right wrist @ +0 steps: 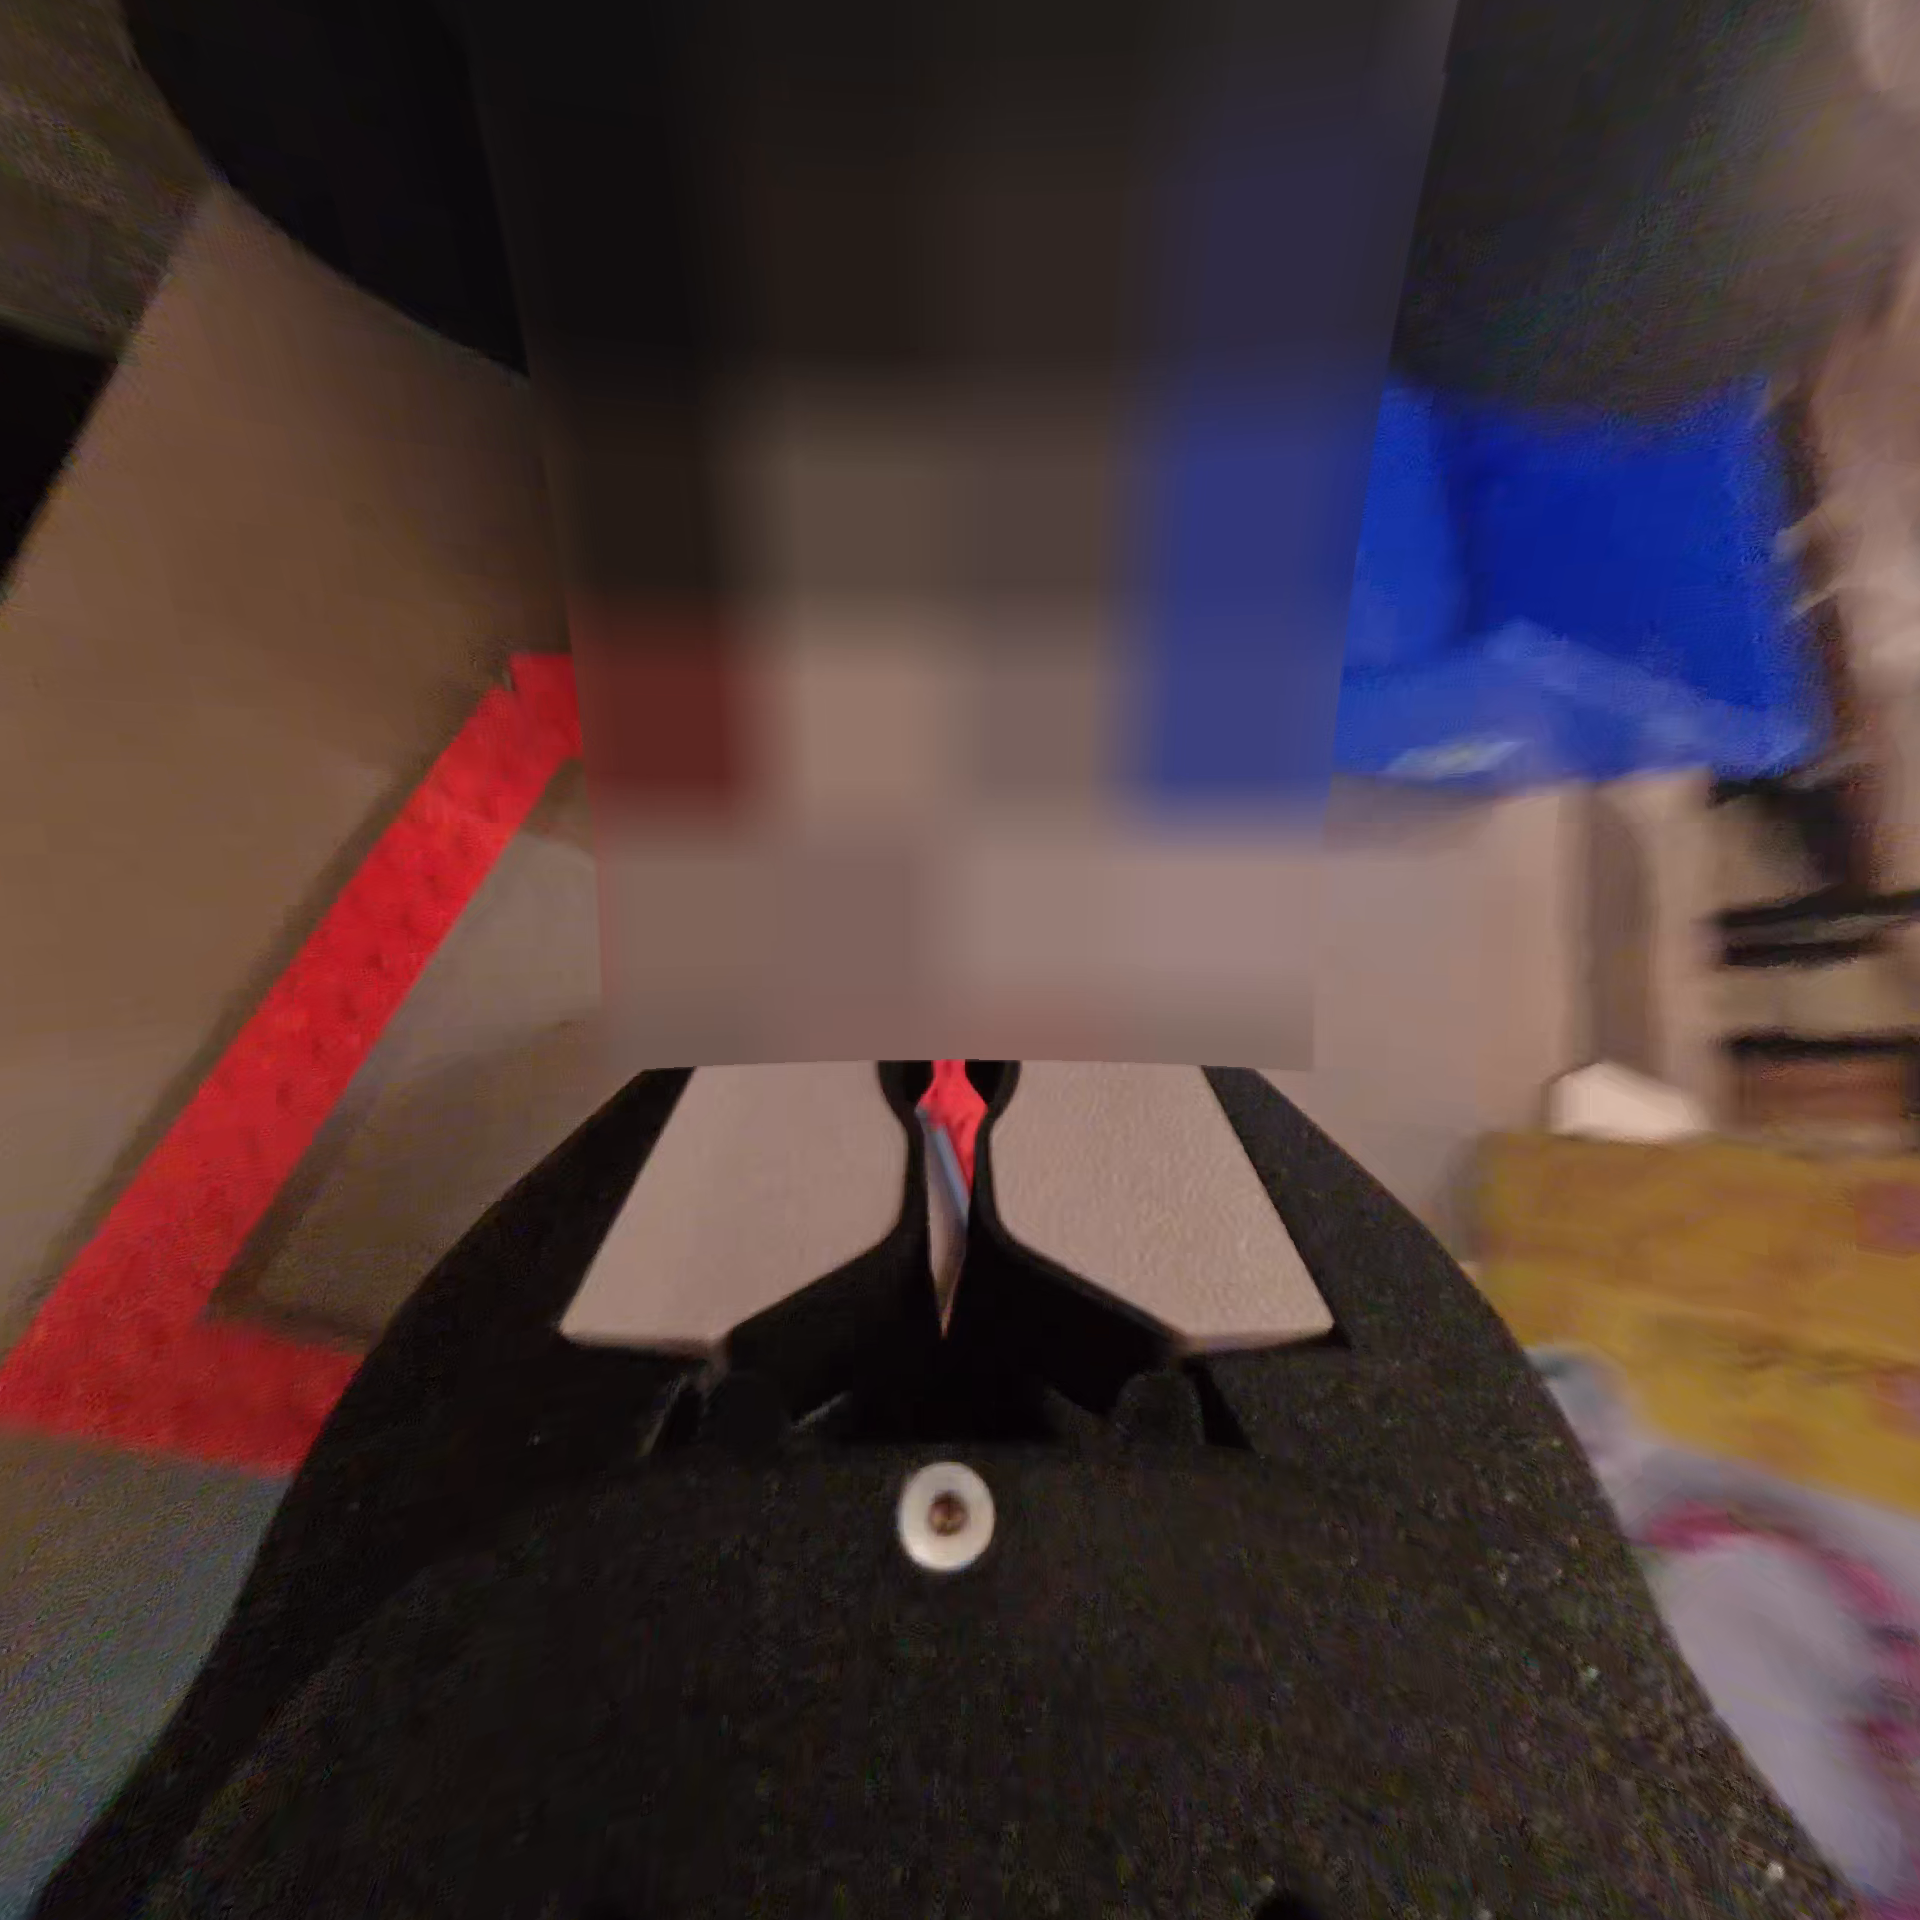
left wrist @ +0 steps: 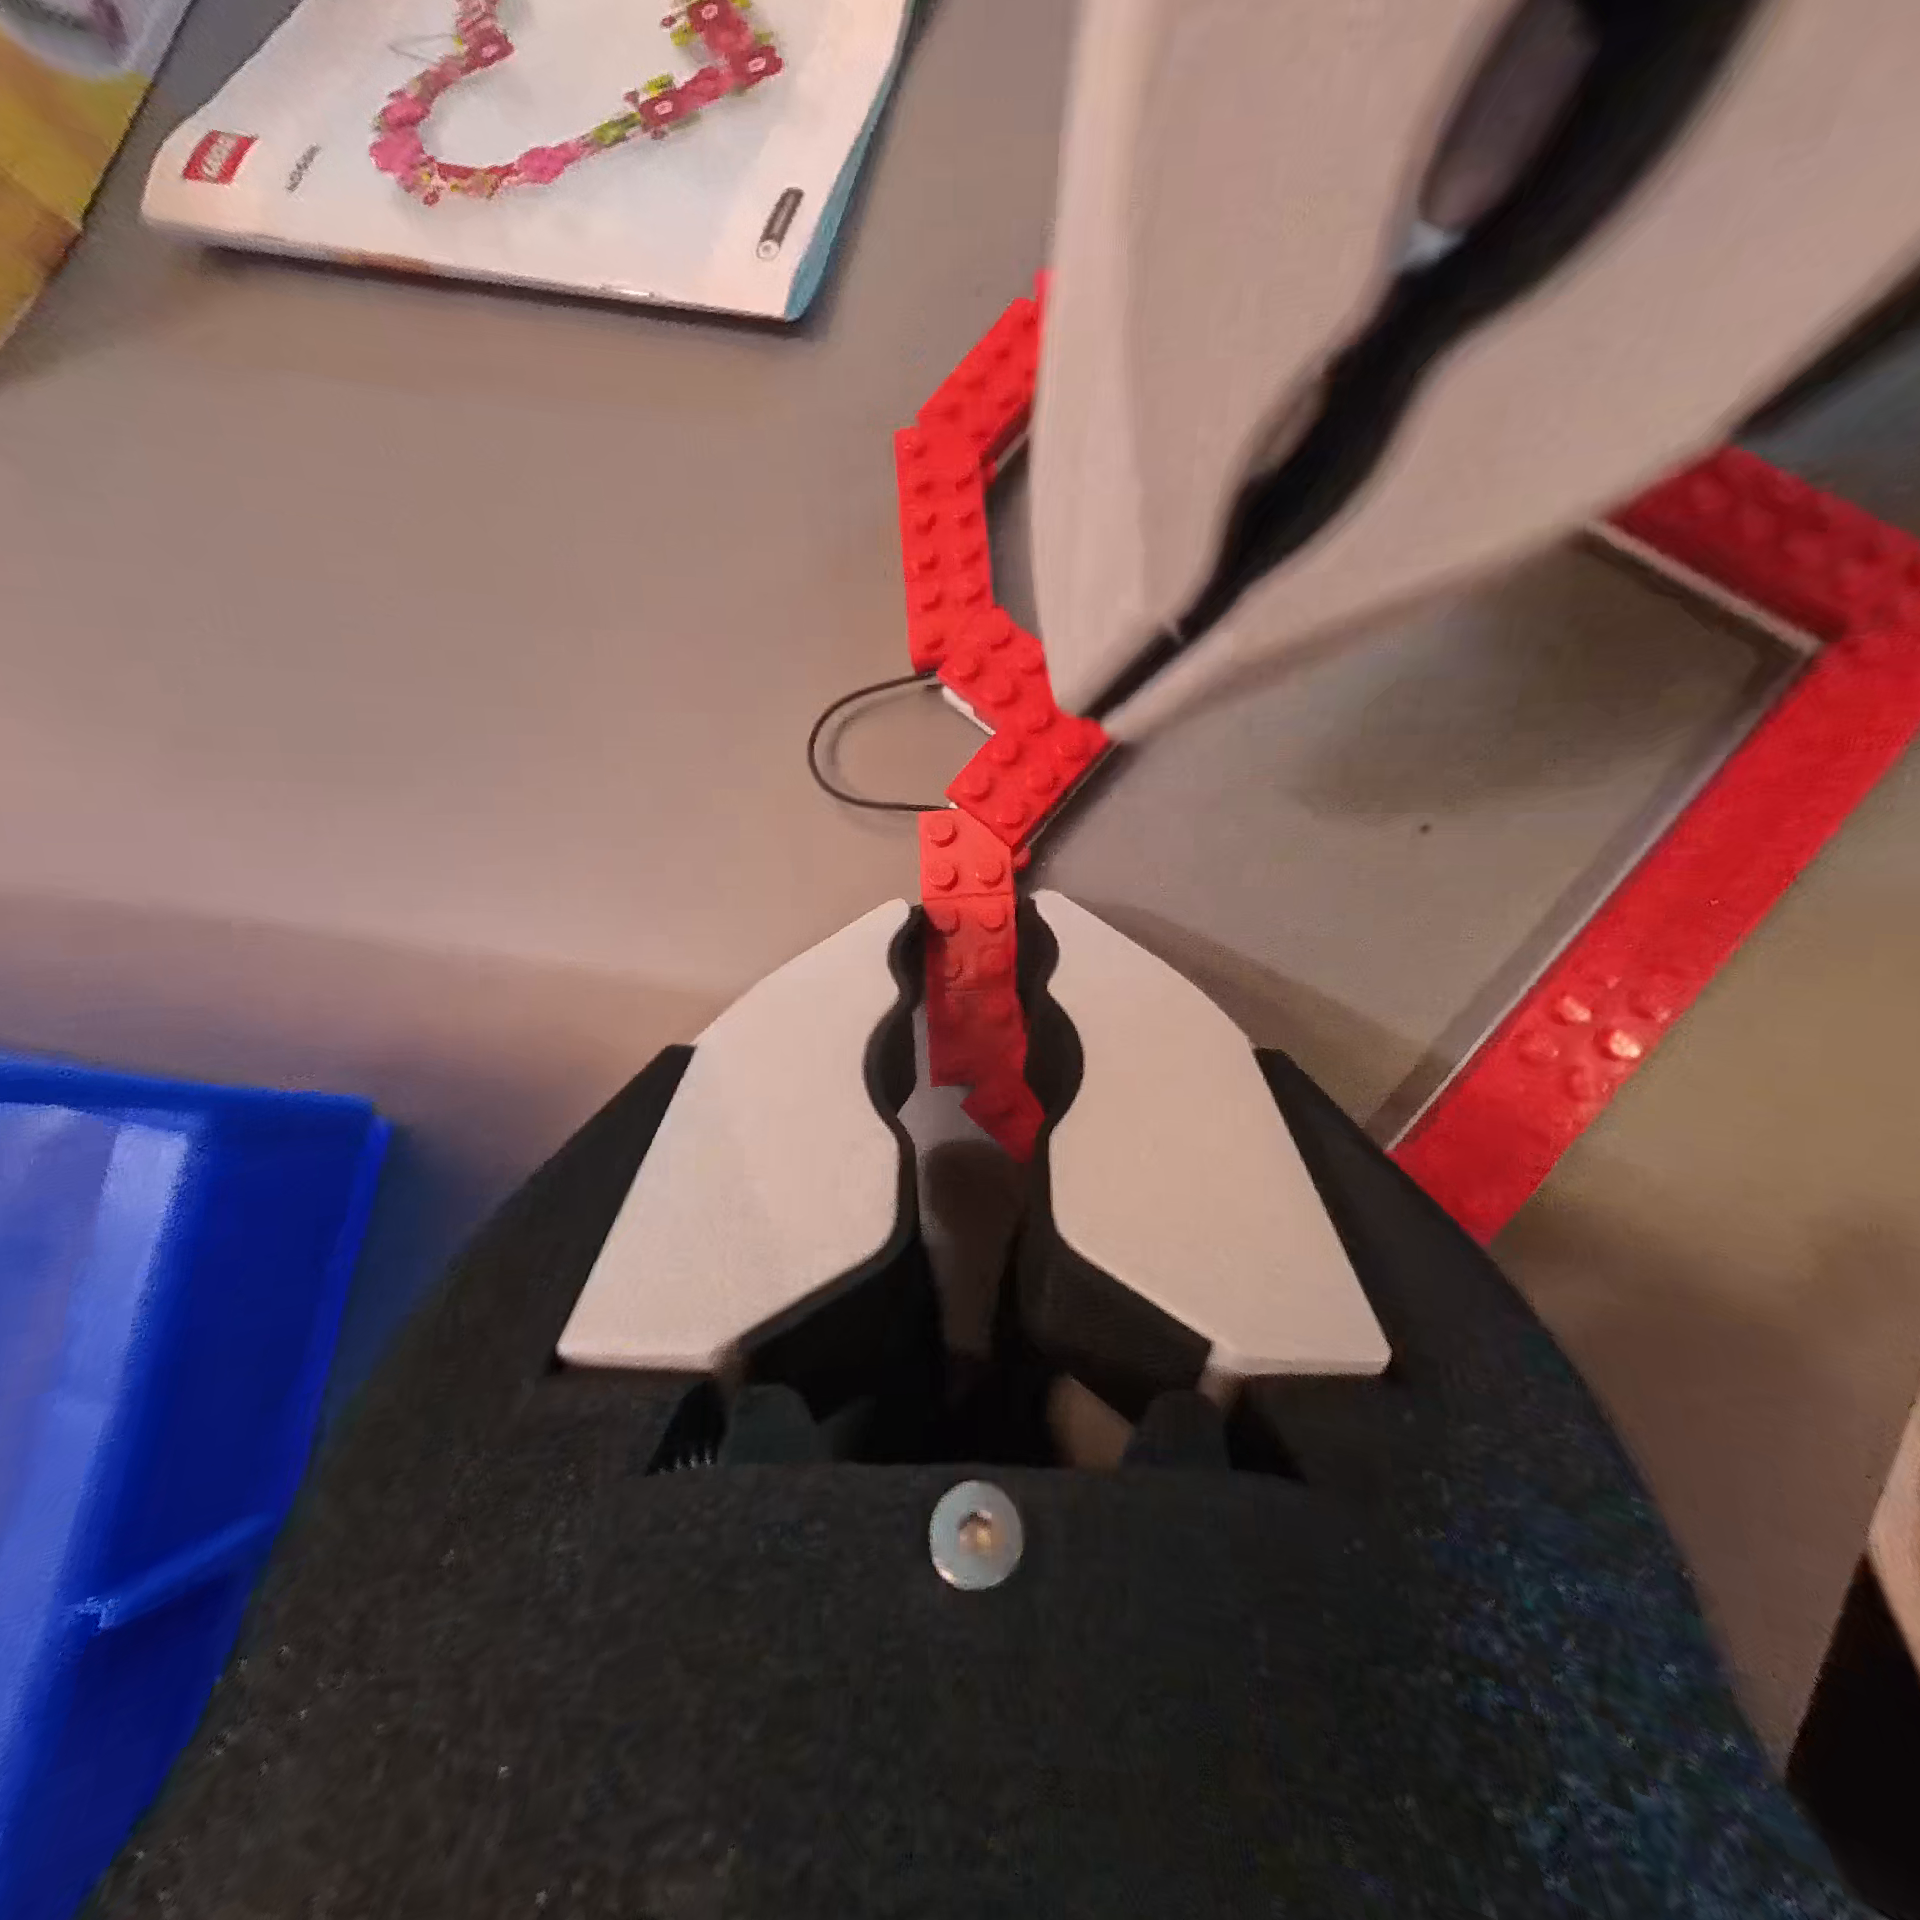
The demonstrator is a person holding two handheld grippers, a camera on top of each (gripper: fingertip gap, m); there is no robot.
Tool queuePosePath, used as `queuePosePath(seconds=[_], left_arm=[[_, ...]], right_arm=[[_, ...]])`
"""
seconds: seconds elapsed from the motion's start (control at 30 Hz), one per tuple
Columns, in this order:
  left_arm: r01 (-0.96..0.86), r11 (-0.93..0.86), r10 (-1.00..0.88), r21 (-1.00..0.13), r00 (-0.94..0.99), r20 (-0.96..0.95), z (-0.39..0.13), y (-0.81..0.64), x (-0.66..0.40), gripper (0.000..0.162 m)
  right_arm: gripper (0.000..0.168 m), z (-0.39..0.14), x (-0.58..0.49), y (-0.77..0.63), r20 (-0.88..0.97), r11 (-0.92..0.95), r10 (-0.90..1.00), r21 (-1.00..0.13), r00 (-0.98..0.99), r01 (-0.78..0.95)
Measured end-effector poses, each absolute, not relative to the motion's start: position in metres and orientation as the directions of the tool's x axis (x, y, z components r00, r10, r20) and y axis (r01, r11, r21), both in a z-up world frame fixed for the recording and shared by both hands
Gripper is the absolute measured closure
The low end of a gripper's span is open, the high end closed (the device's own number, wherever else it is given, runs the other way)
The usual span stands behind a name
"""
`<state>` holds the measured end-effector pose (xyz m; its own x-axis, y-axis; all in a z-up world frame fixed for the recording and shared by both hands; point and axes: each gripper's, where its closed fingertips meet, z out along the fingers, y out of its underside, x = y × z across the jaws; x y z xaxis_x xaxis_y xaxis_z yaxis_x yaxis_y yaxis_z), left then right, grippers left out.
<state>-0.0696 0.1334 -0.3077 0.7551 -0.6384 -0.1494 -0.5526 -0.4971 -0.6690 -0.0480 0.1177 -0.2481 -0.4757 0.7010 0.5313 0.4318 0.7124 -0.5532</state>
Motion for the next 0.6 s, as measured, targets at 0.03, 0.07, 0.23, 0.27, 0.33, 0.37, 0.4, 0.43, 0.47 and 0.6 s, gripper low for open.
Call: queuePosePath(seconds=[0.03, 0.07, 0.23, 0.27, 0.33, 0.37, 0.4, 0.43, 0.47, 0.6], left_arm=[[-0.558, -0.493, -0.641, -0.667, 0.751, -0.155, -0.308, 0.133, -0.069, 0.145], [-0.559, -0.492, -0.641, -0.667, 0.751, -0.156, -0.308, 0.133, -0.069, 0.145], [-0.537, -0.511, -0.637, -0.671, 0.761, -0.123, -0.308, 0.133, -0.069, 0.145], [-0.537, -0.512, -0.636, -0.671, 0.761, -0.124, -0.308, 0.134, -0.070, 0.145], [-0.537, -0.510, -0.636, -0.672, 0.761, -0.125, -0.308, 0.134, -0.070, 0.145], [-0.537, -0.511, -0.637, -0.672, 0.761, -0.124, -0.308, 0.133, -0.070, 0.145], [-0.538, -0.509, -0.637, -0.672, 0.760, -0.125, -0.308, 0.133, -0.069, 0.145], [-0.539, -0.508, -0.638, -0.672, 0.759, -0.127, -0.308, 0.133, -0.070, 0.145], [-0.539, -0.507, -0.637, -0.672, 0.760, -0.129, -0.308, 0.133, -0.070, 0.145], [-0.538, -0.504, -0.632, -0.676, 0.763, -0.136, -0.308, 0.134, -0.070, 0.144]], right_arm=[[0.168, -0.256, -0.042, 0.124, 0.399, 0.621, 0.780, -0.589, -0.482, 0.517], [0.168, -0.263, -0.038, 0.127, 0.291, 0.548, 0.828, -0.603, -0.479, 0.580], [0.136, -0.280, -0.049, 0.135, 0.053, 0.311, 0.937, -0.581, -0.346, 0.752], [0.136, -0.286, -0.050, 0.135, 0.049, 0.312, 0.938, -0.548, -0.342, 0.776], [0.136, -0.301, -0.051, 0.138, 0.055, 0.308, 0.945, -0.481, -0.322, 0.821], [0.136, -0.307, -0.051, 0.139, 0.048, 0.307, 0.946, -0.460, -0.322, 0.833], [0.144, -0.306, -0.057, 0.137, 0.028, 0.287, 0.949, -0.492, -0.315, 0.822], [0.150, -0.305, -0.060, 0.137, 0.017, 0.267, 0.954, -0.507, -0.300, 0.819], [0.150, -0.307, -0.060, 0.138, 0.006, 0.267, 0.952, -0.498, -0.305, 0.825], [0.152, -0.305, -0.062, 0.139, 0.056, 0.330, 0.930, -0.563, -0.363, 0.758]])
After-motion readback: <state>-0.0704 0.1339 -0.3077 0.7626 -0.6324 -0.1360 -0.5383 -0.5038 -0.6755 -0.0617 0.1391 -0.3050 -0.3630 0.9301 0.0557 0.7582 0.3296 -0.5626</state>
